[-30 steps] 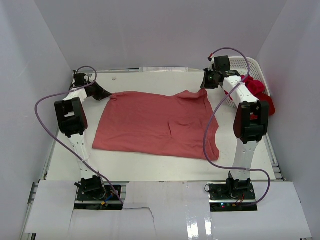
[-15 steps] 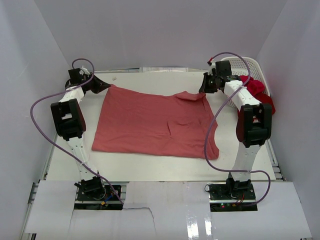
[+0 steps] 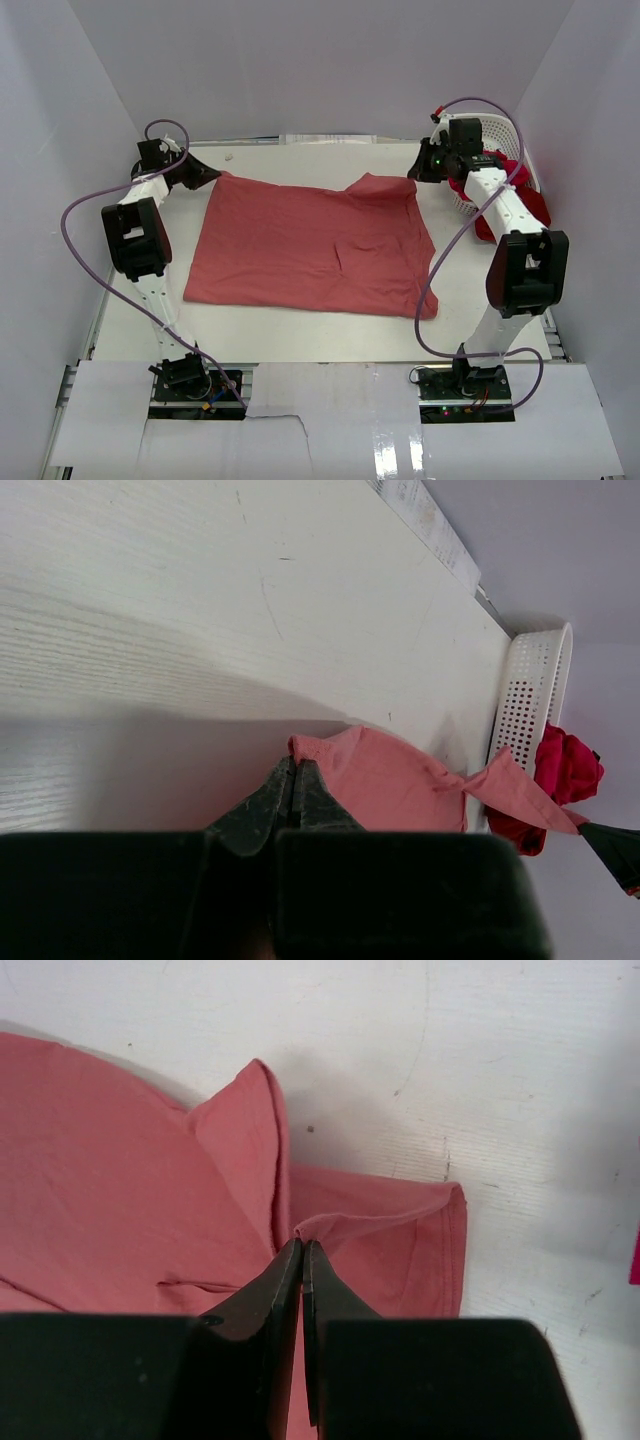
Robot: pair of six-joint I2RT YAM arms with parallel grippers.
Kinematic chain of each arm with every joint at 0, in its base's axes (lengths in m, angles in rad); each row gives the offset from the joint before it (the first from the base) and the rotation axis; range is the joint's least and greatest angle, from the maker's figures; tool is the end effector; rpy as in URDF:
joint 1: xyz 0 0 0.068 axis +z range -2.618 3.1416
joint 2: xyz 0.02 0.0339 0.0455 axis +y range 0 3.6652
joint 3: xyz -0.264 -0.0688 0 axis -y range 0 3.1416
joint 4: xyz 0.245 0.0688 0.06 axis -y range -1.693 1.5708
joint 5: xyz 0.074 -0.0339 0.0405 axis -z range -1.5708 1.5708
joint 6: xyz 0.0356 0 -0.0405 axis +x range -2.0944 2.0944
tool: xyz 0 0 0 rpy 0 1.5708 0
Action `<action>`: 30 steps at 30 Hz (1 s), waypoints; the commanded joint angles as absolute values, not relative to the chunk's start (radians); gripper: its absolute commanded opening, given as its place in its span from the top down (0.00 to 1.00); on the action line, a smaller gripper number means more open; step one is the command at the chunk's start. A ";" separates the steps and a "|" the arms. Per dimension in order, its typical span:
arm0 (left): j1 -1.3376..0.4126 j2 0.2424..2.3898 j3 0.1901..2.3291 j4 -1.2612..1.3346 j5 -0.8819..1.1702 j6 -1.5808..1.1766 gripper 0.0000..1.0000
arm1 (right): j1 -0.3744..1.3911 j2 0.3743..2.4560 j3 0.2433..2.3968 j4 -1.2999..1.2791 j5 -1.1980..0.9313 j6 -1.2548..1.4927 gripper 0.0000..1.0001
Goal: Fold and stack the t-shirts
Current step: Fold the other side of the tshirt into a rectangle
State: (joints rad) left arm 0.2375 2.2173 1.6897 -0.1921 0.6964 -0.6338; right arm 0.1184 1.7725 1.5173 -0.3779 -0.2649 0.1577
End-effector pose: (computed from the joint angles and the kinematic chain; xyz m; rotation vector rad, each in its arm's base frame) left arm 0.4885 0.0948 0.1859 -0.6142 2.1971 -1.0020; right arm 0.4085 0.0580 0.3042 -0.1056 2.2114 0.4455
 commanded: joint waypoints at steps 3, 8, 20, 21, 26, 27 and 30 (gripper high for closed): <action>0.239 2.103 1.664 -0.183 0.670 -0.621 1.00 | 0.091 1.691 1.471 -0.339 -0.276 0.163 0.92; 0.241 2.080 1.634 -0.184 0.653 -0.623 1.00 | 0.081 1.651 1.422 -0.339 -0.276 0.164 0.92; 0.275 2.002 1.533 -0.152 0.650 -0.637 1.00 | 0.069 1.546 1.359 -0.354 -0.281 0.170 0.92; 0.278 1.999 1.525 -0.147 0.656 -0.640 1.00 | 0.069 1.537 1.358 -0.357 -0.281 0.172 0.92; 0.290 1.996 1.490 -0.137 0.690 -0.647 1.00 | 0.069 1.494 1.324 -0.365 -0.293 0.172 0.92; 0.291 1.996 1.483 -0.135 0.695 -0.647 1.00 | 0.069 1.487 1.318 -0.365 -0.291 0.172 0.92; 0.296 1.994 1.467 -0.129 0.706 -0.652 1.00 | 0.069 1.457 1.286 -0.370 -0.291 0.170 0.92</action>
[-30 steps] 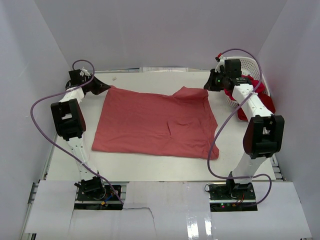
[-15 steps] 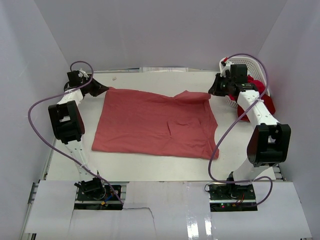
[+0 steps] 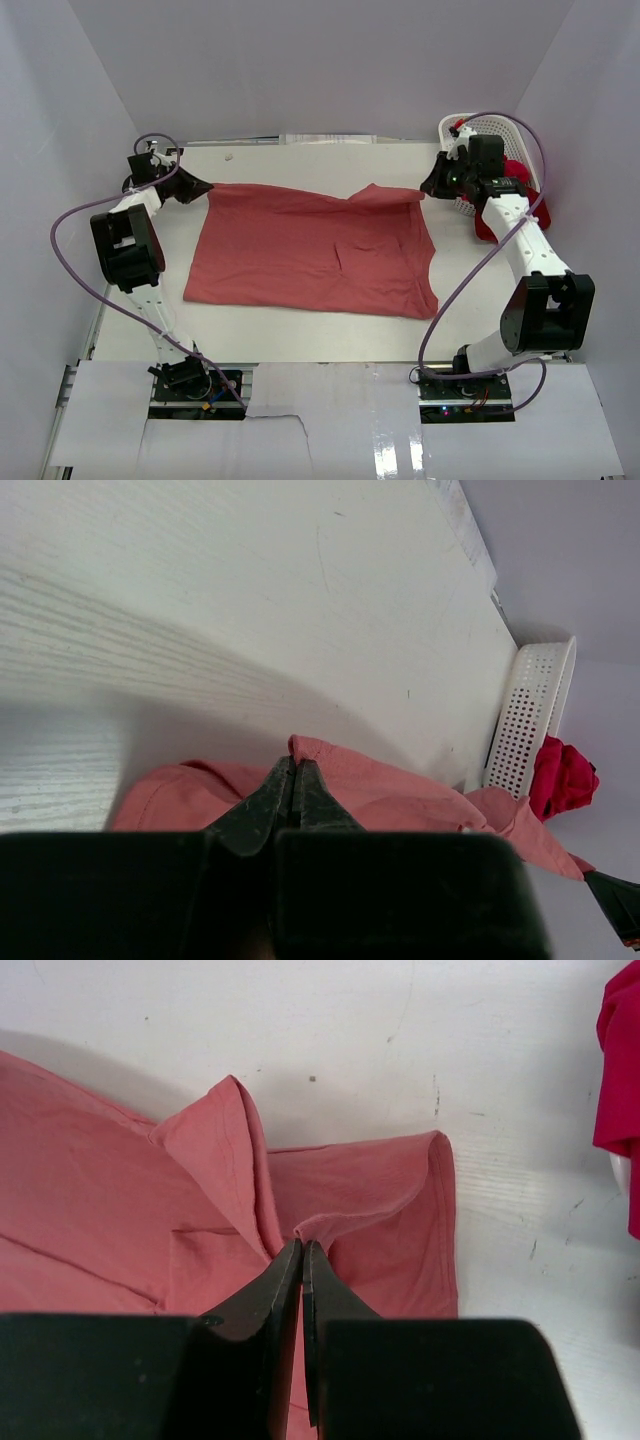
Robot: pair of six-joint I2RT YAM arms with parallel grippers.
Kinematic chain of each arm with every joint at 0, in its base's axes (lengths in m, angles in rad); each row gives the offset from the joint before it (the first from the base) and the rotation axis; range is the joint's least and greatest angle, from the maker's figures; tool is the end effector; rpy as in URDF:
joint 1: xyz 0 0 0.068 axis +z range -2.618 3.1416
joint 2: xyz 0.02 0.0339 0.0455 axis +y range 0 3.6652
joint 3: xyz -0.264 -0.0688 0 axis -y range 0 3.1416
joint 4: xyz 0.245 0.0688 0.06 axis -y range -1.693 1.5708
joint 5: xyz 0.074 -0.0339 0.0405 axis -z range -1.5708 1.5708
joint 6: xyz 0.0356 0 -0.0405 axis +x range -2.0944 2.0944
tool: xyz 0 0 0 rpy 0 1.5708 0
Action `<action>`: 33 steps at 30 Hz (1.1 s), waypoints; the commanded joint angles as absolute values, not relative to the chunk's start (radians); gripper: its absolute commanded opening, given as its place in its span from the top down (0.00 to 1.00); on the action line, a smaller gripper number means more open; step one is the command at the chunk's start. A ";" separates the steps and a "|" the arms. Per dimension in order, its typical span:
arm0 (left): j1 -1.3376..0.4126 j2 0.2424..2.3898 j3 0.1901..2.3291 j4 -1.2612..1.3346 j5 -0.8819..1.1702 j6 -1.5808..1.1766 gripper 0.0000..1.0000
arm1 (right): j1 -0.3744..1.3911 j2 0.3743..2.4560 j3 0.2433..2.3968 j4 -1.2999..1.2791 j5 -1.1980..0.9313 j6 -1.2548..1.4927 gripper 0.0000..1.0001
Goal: Fold and stack the t-shirts
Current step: Fold the other side of the tshirt into a rectangle
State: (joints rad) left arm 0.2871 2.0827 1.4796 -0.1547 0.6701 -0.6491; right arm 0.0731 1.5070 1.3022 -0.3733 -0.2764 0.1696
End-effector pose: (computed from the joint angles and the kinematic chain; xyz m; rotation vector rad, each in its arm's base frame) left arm 0.4466 0.1088 0.1841 -0.7262 2.1965 -0.9609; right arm 0.3443 0.0350 0.3267 -0.0581 2.1553 0.4378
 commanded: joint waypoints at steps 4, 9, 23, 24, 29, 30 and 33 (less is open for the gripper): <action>0.305 1.987 1.439 -0.115 0.715 -0.661 1.00 | 0.069 1.414 1.236 -0.371 -0.285 0.172 0.92; 0.314 1.965 1.434 -0.115 0.713 -0.661 1.00 | 0.069 1.364 1.209 -0.385 -0.284 0.172 0.92; 0.322 1.917 1.379 -0.092 0.706 -0.687 1.00 | 0.083 1.252 1.174 -0.443 -0.318 0.179 0.92; 0.322 1.914 1.367 -0.089 0.706 -0.689 1.00 | 0.087 1.244 1.167 -0.443 -0.318 0.181 0.92; 0.334 1.913 1.339 -0.074 0.713 -0.699 1.00 | 0.120 1.197 1.115 -0.446 -0.302 0.201 0.92; 0.336 1.914 1.336 -0.072 0.716 -0.701 1.00 | 0.127 1.183 1.100 -0.446 -0.308 0.202 0.92; 0.345 1.919 1.328 -0.064 0.726 -0.707 1.00 | 0.140 1.152 1.077 -0.445 -0.307 0.209 0.92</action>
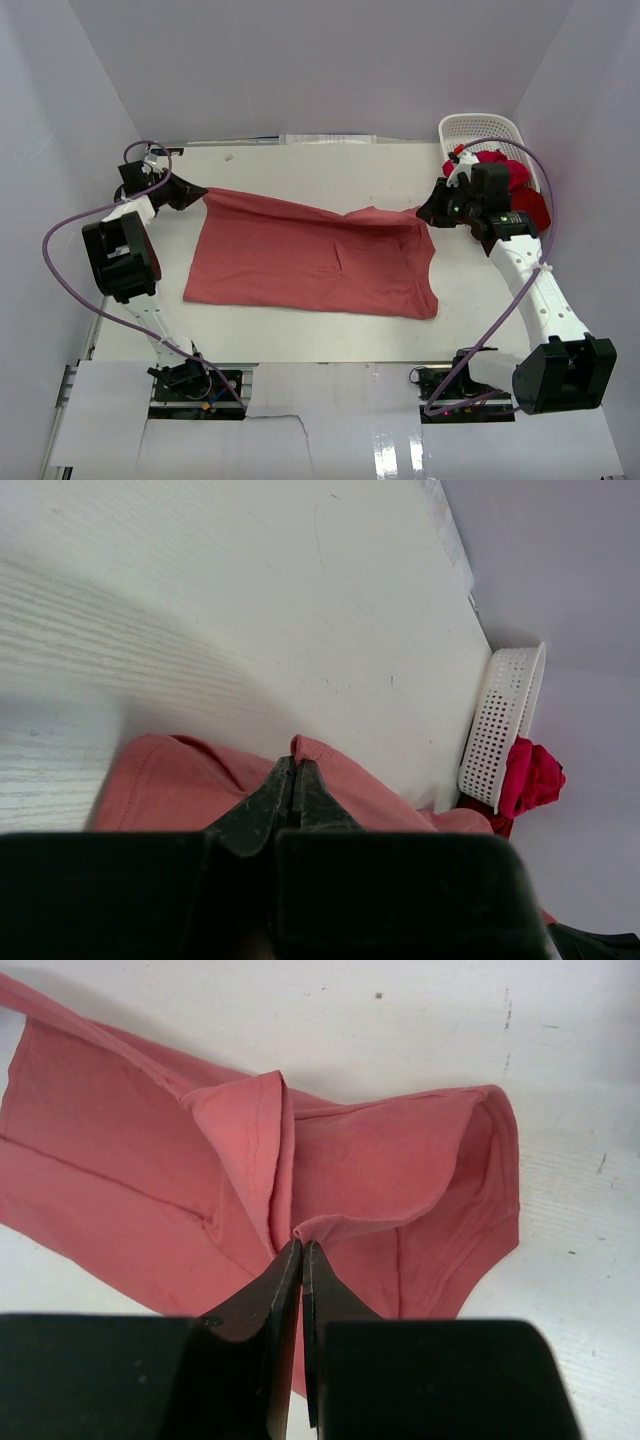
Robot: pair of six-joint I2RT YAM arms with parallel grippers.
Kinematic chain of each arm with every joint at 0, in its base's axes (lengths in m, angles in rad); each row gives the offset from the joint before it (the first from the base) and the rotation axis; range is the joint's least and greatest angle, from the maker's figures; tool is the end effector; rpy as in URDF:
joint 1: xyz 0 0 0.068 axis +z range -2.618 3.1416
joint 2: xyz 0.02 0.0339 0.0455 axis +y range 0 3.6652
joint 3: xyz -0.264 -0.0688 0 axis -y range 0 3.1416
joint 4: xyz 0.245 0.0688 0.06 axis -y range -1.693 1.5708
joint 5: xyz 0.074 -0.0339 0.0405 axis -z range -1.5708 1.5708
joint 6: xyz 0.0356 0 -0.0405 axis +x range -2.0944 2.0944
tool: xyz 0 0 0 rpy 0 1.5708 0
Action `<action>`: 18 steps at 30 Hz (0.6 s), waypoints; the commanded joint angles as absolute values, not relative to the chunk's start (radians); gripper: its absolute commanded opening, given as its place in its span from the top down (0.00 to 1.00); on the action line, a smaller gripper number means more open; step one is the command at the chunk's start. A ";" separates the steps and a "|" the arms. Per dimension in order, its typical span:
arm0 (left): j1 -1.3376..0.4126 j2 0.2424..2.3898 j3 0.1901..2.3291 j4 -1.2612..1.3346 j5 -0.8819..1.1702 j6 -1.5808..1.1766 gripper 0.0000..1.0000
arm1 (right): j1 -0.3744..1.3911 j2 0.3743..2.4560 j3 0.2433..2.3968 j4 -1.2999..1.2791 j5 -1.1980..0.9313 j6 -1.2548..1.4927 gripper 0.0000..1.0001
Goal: Fold and stack the t-shirts
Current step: Fold the other side of the tshirt into a rectangle
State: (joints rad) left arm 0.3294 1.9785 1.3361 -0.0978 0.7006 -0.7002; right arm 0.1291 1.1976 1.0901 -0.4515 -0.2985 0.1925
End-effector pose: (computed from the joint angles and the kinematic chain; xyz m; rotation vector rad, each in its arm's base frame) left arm 0.4157 0.1179 0.1889 -0.7975 2.1510 -0.9974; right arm 0.2618 0.0445 0.3354 -0.1102 2.1413 0.5067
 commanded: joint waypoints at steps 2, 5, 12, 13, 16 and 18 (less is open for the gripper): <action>0.350 1.913 1.319 -0.060 0.726 -0.710 1.00 | 0.144 1.138 1.055 -0.445 -0.307 0.215 0.92; 0.356 1.908 1.299 -0.051 0.726 -0.716 1.00 | 0.159 1.114 1.026 -0.452 -0.308 0.222 0.92; 0.367 1.919 1.249 -0.037 0.744 -0.727 1.00 | 0.213 1.065 0.937 -0.457 -0.282 0.248 0.92; 0.370 1.919 1.247 -0.037 0.745 -0.727 1.00 | 0.219 1.057 0.927 -0.456 -0.276 0.253 0.92; 0.374 1.913 1.239 -0.035 0.747 -0.726 1.00 | 0.236 1.026 0.887 -0.453 -0.264 0.267 0.92; 0.376 1.908 1.243 -0.038 0.746 -0.721 1.00 | 0.239 1.005 0.871 -0.454 -0.258 0.271 0.92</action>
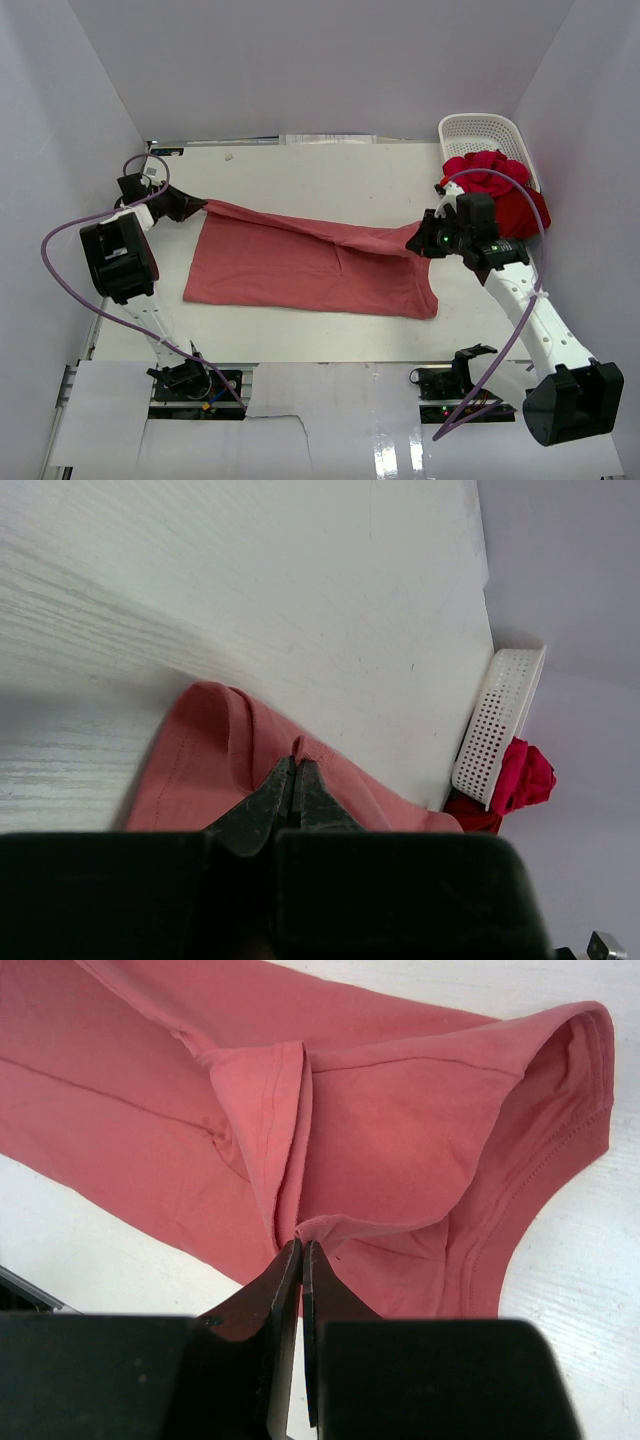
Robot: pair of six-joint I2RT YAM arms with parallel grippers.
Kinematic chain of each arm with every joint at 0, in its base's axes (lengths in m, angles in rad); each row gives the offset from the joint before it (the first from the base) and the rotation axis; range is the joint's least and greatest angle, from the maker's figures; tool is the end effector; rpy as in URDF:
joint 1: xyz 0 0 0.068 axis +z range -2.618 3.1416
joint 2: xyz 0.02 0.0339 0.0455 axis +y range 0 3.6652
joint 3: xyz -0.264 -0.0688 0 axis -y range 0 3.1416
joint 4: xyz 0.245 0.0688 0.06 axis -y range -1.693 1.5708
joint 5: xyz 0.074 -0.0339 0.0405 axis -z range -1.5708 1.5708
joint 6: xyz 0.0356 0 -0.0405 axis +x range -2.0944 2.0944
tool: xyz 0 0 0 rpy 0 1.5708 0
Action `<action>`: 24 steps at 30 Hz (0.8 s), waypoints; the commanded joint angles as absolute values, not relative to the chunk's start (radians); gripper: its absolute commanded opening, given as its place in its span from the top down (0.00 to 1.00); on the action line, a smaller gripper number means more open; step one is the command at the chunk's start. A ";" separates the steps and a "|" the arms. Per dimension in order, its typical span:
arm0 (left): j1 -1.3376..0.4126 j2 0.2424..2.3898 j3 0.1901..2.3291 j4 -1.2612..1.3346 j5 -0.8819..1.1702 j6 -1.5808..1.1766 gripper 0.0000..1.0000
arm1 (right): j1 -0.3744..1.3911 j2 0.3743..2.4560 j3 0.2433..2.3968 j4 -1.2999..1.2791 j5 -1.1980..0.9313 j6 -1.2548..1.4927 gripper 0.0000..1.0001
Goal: Fold and stack the t-shirts
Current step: Fold the other side of the tshirt into a rectangle
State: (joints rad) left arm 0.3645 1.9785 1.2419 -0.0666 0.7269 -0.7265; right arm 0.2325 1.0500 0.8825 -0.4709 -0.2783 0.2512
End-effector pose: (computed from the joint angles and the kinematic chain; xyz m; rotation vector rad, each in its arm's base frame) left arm 0.3974 0.1263 0.1633 -0.8983 2.1663 -1.0358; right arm 0.2188 0.0619 0.2963 -0.1366 2.2367 0.5733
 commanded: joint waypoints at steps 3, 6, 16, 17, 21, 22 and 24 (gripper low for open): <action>0.376 1.898 1.239 -0.044 0.742 -0.716 1.00 | 0.241 0.991 0.871 -0.479 -0.245 0.275 0.92; 0.376 1.894 1.230 -0.048 0.741 -0.718 1.00 | 0.242 0.997 0.865 -0.515 -0.239 0.276 0.92; 0.376 1.881 1.187 -0.089 0.727 -0.703 1.00 | 0.282 1.071 0.789 -0.604 -0.215 0.304 0.92; 0.376 1.878 1.183 -0.092 0.724 -0.696 1.00 | 0.299 1.083 0.779 -0.610 -0.207 0.307 0.92; 0.376 1.871 1.152 -0.101 0.719 -0.687 1.00 | 0.351 1.089 0.717 -0.588 -0.192 0.351 0.91; 0.376 1.871 1.147 -0.107 0.719 -0.684 1.00 | 0.373 1.086 0.704 -0.583 -0.192 0.359 0.91; 0.376 1.865 1.135 -0.121 0.704 -0.675 1.00 | 0.391 1.086 0.678 -0.575 -0.180 0.376 0.91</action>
State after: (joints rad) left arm 0.3702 1.9442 1.1519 -0.1005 0.7155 -0.7033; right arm 0.3630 1.0950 0.7002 -0.5819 -0.2005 0.3347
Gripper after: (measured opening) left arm 0.076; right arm 0.089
